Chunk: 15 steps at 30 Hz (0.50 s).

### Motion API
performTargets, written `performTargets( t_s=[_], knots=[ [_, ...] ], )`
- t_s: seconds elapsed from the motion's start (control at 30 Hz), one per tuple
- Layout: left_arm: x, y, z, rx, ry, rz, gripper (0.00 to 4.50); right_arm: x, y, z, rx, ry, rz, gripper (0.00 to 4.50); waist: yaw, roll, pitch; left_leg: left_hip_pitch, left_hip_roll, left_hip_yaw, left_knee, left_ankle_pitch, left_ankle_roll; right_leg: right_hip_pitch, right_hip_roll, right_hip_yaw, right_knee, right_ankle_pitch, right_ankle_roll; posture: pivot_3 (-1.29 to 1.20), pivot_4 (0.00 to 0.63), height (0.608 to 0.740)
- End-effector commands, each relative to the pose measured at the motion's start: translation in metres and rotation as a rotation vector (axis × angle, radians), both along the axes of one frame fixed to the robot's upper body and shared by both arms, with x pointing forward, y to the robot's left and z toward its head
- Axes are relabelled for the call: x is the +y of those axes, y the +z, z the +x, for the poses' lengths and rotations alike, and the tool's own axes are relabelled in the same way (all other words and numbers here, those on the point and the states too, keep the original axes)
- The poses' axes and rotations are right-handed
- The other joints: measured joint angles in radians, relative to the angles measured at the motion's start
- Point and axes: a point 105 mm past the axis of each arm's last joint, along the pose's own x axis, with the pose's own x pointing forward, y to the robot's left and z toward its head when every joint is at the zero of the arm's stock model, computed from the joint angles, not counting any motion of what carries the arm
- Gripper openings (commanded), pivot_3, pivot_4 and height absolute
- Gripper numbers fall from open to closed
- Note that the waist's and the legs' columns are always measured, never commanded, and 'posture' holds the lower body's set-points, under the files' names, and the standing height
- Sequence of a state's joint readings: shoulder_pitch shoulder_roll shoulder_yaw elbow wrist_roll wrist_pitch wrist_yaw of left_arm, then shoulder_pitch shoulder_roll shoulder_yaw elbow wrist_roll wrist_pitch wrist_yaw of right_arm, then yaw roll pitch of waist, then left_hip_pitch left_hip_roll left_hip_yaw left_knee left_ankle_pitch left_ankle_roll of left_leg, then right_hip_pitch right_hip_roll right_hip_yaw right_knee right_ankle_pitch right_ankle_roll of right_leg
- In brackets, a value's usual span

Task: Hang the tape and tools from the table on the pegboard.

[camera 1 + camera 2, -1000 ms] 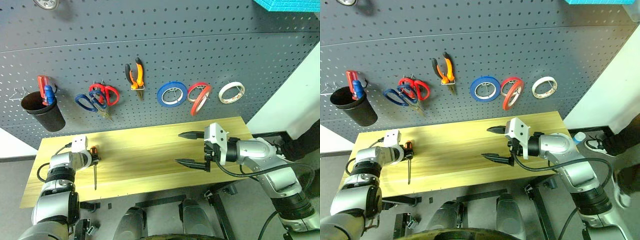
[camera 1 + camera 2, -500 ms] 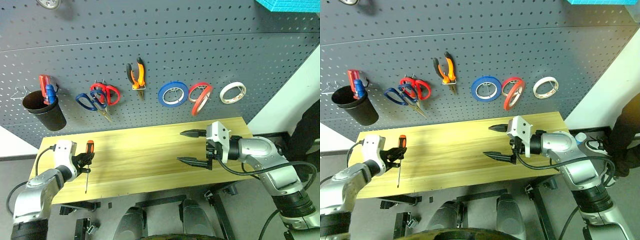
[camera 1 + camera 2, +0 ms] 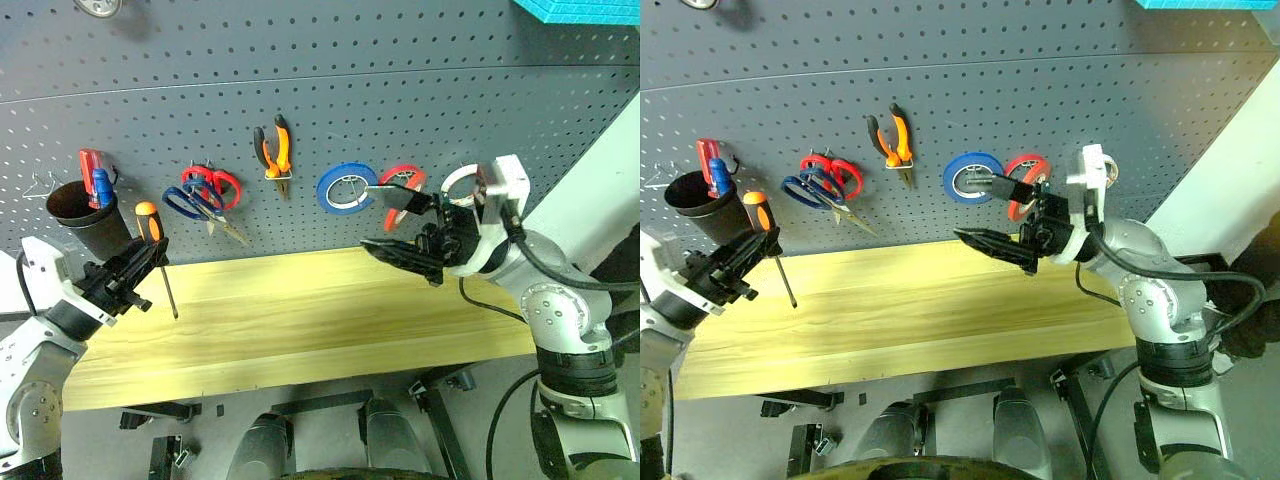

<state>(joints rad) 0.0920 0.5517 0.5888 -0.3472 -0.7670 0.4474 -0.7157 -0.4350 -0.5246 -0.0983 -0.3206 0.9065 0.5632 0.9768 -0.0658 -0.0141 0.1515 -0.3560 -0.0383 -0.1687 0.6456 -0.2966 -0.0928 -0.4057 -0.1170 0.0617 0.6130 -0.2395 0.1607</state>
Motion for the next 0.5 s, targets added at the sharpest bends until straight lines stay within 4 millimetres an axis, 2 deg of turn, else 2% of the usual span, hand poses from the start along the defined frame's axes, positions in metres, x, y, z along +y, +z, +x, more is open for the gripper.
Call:
performTargets(
  t_s=[0.03, 0.2, 0.33, 0.5],
  knots=[
    [0.009, 0.045, -0.002, -0.157, 0.018, 0.005, 0.85, 0.003, 0.010, -0.008, -0.051, 0.018, 0.004, 4.50, 0.000, 0.000, 0.000, 0.000, 0.000, 0.000, 0.000, 0.000, 0.000, 0.000, 0.000, 0.000, 0.000, 0.000, 0.000, -0.10, 0.087, 0.738],
    [0.041, 0.095, 0.008, -0.229, 0.125, -0.070, 0.85, 0.007, -0.004, -0.011, -0.090, 0.016, -0.081, 4.50, -0.002, 0.000, 0.000, 0.000, 0.000, 0.000, 0.000, 0.000, 0.000, 0.000, 0.000, 0.000, 0.000, 0.000, 0.000, -0.09, 0.085, 0.738],
    [0.055, 0.129, 0.017, -0.277, 0.175, -0.083, 0.85, 0.009, -0.007, -0.011, -0.104, 0.016, -0.095, 4.50, -0.005, 0.000, 0.000, 0.000, 0.000, 0.000, 0.000, 0.000, 0.000, -0.001, 0.000, 0.000, 0.000, 0.000, 0.001, -0.09, 0.083, 0.738],
    [0.061, 0.151, 0.020, -0.369, 0.158, -0.069, 0.85, 0.011, -0.012, -0.010, -0.111, 0.014, -0.110, 4.50, -0.005, 0.000, 0.000, 0.000, 0.000, 0.000, 0.000, 0.000, 0.000, -0.001, 0.000, 0.000, 0.000, 0.000, 0.001, -0.10, 0.079, 0.738]
  ],
)
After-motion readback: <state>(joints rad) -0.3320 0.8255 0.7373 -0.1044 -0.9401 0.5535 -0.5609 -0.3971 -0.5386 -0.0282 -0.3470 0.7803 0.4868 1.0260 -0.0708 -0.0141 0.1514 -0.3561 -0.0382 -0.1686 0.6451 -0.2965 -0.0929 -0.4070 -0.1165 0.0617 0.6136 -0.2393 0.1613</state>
